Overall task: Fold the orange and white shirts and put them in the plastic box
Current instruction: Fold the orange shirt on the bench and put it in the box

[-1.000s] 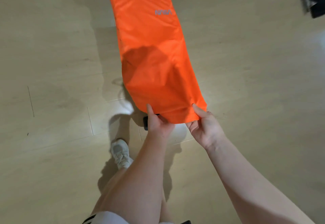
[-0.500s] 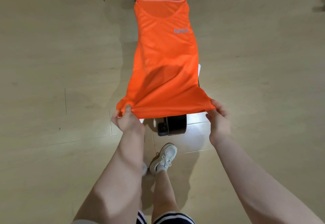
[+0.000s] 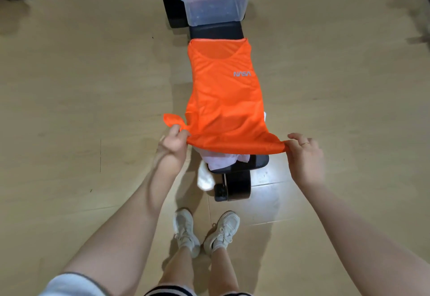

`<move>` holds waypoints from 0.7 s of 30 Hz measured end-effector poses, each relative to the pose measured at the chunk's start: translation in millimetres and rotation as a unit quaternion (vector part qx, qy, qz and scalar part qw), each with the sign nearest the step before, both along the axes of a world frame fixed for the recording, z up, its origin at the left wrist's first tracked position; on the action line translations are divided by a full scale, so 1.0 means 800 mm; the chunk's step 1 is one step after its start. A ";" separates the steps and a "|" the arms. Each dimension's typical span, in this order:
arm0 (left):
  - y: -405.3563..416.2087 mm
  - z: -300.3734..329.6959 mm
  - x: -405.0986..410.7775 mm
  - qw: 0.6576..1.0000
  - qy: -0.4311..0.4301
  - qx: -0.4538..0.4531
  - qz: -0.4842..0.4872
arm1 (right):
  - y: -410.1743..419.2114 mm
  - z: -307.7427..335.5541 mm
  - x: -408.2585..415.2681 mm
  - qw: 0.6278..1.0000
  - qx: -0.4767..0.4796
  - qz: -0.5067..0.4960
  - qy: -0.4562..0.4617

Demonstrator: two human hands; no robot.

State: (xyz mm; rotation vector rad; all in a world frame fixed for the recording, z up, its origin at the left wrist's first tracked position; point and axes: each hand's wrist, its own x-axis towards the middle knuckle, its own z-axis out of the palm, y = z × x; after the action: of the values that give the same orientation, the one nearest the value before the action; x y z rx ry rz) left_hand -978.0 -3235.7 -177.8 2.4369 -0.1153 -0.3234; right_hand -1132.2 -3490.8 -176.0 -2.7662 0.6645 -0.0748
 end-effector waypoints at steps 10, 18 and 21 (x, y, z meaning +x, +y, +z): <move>-0.012 0.033 0.008 0.993 -0.031 -0.034 -0.111 | -0.015 0.015 0.011 0.883 0.402 -0.225 -0.088; -0.005 0.078 0.010 0.988 0.009 -0.071 -0.135 | -0.054 0.071 0.016 0.955 0.228 -0.159 -0.099; 0.003 0.096 0.023 0.967 -0.041 -0.018 -0.249 | -0.068 0.091 0.031 0.976 0.188 -0.101 -0.034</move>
State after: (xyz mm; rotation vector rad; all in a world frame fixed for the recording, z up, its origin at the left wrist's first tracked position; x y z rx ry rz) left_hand -959.6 -3233.7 -100.9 2.3564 -0.7703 -0.4334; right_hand -1107.6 -3545.3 -103.5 -2.3196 0.8443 -0.0770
